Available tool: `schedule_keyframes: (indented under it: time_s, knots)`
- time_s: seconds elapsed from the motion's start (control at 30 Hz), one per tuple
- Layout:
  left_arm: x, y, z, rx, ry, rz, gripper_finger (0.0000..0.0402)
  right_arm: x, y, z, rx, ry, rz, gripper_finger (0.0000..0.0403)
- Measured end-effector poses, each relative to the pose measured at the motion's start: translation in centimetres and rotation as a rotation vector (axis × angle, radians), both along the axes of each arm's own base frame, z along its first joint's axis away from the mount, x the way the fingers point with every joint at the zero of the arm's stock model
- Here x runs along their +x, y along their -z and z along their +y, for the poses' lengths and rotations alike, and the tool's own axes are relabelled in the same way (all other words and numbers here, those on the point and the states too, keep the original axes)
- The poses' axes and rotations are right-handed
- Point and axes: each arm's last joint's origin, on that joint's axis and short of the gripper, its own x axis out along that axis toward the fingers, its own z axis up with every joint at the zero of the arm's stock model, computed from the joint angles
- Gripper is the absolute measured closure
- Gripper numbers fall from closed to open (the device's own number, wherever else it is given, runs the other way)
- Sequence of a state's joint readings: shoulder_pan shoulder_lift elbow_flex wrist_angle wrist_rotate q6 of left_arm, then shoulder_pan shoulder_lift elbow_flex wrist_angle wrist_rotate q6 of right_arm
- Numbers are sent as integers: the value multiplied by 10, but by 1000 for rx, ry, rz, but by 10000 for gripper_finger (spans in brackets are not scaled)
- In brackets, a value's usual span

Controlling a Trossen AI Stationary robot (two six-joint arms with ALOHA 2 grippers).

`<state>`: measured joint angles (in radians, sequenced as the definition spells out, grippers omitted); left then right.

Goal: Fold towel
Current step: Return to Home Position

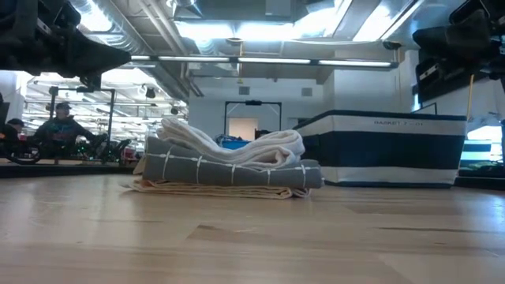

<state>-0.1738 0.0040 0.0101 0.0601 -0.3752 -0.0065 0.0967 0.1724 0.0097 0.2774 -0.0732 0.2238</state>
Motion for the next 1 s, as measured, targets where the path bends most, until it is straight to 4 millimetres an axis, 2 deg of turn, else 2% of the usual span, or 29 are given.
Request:
schedule_keyframes:
  time_s: [0.23, 0.4, 0.57, 1.0]
  knots:
    - [0, 0, 0, 130, -13, 28, 400, -10, 6, -5, 4, 41, 36, 396]
    - [0, 0, 0, 135, -14, 33, 396, -10, 8, -6, 6, 50, 60, 396]
    - [0, 0, 0, 135, -14, 32, 397, -8, 14, -6, 79, 80, 136, 395]
    - [0, 0, 0, 135, -14, 34, 395, -7, 15, -7, 77, 90, 150, 394]
